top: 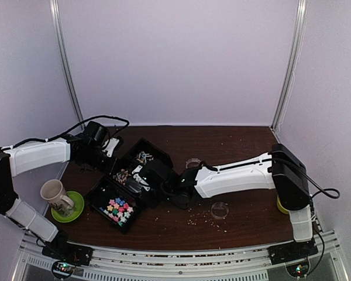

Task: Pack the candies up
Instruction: Scoop the fake candies from the storage box.

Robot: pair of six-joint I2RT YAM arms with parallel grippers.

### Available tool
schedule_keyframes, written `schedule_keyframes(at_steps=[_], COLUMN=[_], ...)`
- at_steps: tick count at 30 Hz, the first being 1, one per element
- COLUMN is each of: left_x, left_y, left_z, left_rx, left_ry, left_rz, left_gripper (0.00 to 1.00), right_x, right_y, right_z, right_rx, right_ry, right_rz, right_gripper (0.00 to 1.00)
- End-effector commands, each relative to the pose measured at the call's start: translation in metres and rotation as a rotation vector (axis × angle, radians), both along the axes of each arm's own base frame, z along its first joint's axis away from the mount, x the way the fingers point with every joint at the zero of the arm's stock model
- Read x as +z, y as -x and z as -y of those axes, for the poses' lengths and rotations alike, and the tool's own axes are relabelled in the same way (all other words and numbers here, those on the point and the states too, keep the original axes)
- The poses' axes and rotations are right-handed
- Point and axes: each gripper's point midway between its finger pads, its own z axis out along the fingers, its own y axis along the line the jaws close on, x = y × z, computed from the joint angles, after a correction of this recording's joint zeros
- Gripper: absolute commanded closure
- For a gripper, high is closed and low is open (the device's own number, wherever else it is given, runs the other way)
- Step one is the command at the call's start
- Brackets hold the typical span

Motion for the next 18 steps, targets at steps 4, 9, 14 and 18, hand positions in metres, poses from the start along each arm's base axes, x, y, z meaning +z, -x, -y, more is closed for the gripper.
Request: schedule_keyframes(at_steps=[4, 9, 14, 18], left_x=[0.089, 0.089, 0.085, 0.078], left_y=[0.000, -0.001, -0.003, -0.010], left_z=[0.067, 0.067, 0.063, 0.052], left_rx=[-0.171, -0.170, -0.150, -0.097], left_ry=[0.378, 0.378, 0.362, 0.325], left_rz=[0.151, 0.150, 0.149, 0.137], left_gripper=[1.00, 1.00, 1.00, 1.00], right_x=[0.006, 0.003, 0.007, 0.014], right_y=[-0.041, -0.037, -0.028, -0.025], right_z=[0.018, 0.010, 0.008, 0.020], right_rx=[-0.259, -0.229, -0.136, -0.104], right_ry=[-0.070, -0.100, -0.118, -0.142], right_rz=[0.013, -0.023, 0.020, 0.096], right_gripper=[1.00, 1.00, 1.00, 1.00])
